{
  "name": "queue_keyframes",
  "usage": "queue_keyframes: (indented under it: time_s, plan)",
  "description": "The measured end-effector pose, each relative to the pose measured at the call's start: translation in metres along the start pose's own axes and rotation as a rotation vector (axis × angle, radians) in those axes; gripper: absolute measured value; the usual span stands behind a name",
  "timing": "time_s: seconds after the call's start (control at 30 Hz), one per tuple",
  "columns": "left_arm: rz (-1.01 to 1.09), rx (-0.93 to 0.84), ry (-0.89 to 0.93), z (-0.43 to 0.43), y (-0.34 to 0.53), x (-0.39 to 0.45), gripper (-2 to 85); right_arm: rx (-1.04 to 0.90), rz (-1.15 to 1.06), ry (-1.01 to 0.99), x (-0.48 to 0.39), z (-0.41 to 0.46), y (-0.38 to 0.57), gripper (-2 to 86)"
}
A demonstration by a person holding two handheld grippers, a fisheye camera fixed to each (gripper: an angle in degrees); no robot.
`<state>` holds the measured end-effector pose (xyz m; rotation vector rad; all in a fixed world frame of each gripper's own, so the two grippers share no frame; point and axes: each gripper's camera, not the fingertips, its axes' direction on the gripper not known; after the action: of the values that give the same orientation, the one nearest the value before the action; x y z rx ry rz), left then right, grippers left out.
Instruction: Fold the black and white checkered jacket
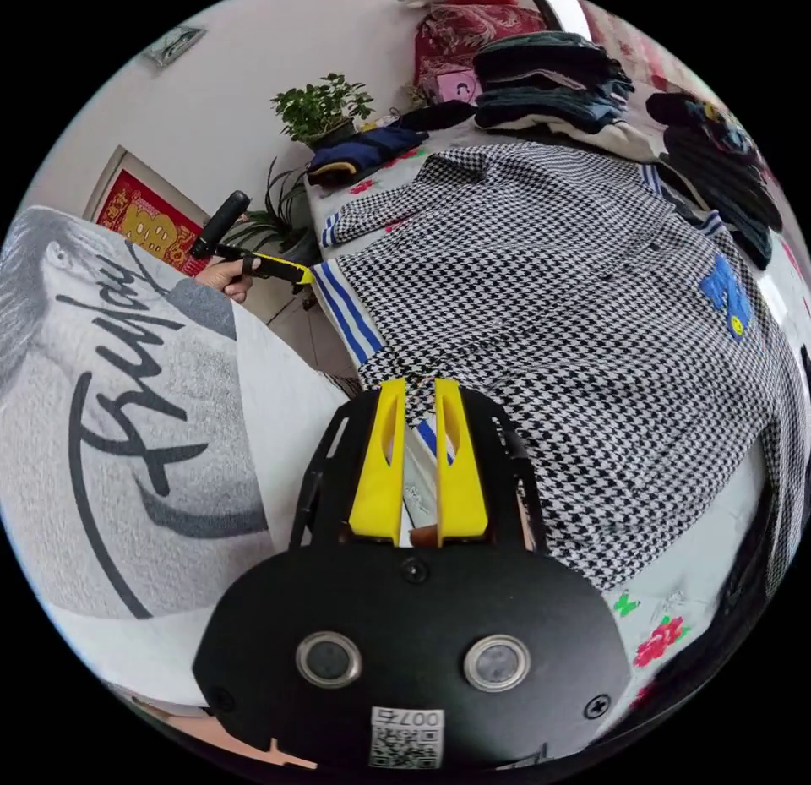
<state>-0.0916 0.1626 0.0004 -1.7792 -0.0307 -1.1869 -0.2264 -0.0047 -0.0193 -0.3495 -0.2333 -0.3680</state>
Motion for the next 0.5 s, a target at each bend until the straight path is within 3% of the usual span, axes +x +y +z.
queue_keyframes:
  time_s: [0.13,0.2,0.3,0.43,0.5]
  plan:
    - [-0.163,0.047,0.193,-0.028,-0.017,-0.052,12.9,0.22,0.448,0.097,0.055,-0.067,0.056,8.8]
    - [-0.127,0.04,0.254,-0.045,-0.02,-0.06,11.9,0.268,0.691,0.147,0.078,-0.093,0.105,9.8]
    - [-0.035,-0.037,0.205,-0.077,-0.017,-0.079,10.9,0.237,0.834,0.131,0.089,-0.098,0.134,10.7]
    - [-0.226,0.078,0.296,-0.106,-0.02,-0.145,12.3,0.221,0.902,0.01,0.095,-0.082,0.132,10.8]
    - [-0.36,0.146,0.354,-0.103,-0.026,-0.167,13.3,0.052,0.942,-0.045,0.101,-0.054,0.118,9.4]
